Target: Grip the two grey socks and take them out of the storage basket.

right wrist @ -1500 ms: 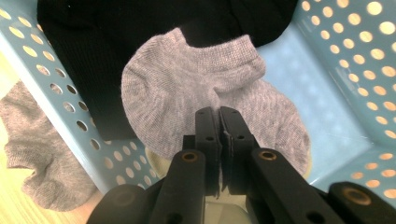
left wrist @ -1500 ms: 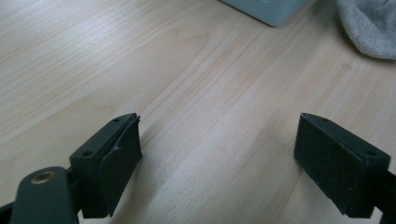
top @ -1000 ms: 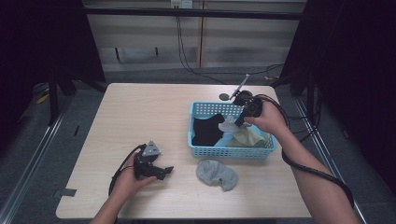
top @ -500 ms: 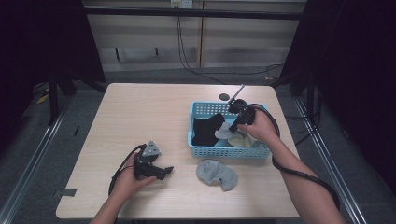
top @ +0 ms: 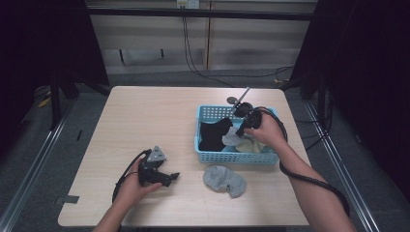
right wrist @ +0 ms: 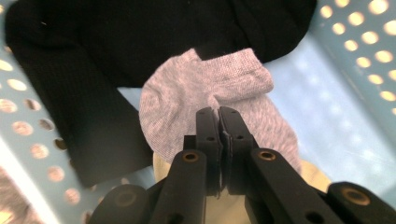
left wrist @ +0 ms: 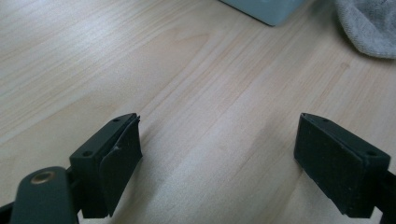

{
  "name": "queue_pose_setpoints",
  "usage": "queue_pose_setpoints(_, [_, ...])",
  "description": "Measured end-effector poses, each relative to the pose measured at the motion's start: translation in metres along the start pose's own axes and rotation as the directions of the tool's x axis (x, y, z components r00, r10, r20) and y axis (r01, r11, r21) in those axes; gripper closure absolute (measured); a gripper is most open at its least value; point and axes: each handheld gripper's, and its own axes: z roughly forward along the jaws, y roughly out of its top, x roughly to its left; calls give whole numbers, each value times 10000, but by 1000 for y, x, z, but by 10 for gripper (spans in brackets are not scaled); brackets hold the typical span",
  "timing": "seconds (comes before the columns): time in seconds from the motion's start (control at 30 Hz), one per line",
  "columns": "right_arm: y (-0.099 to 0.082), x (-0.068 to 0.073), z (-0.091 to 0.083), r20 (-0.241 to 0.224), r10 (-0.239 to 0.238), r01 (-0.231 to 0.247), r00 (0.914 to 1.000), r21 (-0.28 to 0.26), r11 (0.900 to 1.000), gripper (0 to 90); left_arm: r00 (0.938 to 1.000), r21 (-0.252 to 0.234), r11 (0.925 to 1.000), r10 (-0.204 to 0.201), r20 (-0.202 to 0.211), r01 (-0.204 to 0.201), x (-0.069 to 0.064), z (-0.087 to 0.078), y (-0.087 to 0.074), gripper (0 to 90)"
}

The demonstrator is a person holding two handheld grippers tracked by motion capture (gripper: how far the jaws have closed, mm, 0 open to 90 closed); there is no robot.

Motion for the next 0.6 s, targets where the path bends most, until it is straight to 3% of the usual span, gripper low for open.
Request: queue_pose_setpoints(0.6, [2, 6, -42, -55, -55, 52, 10000, -421, 9991, 880, 10000, -7, 10000, 67, -62, -67, 0, 0, 0, 142])
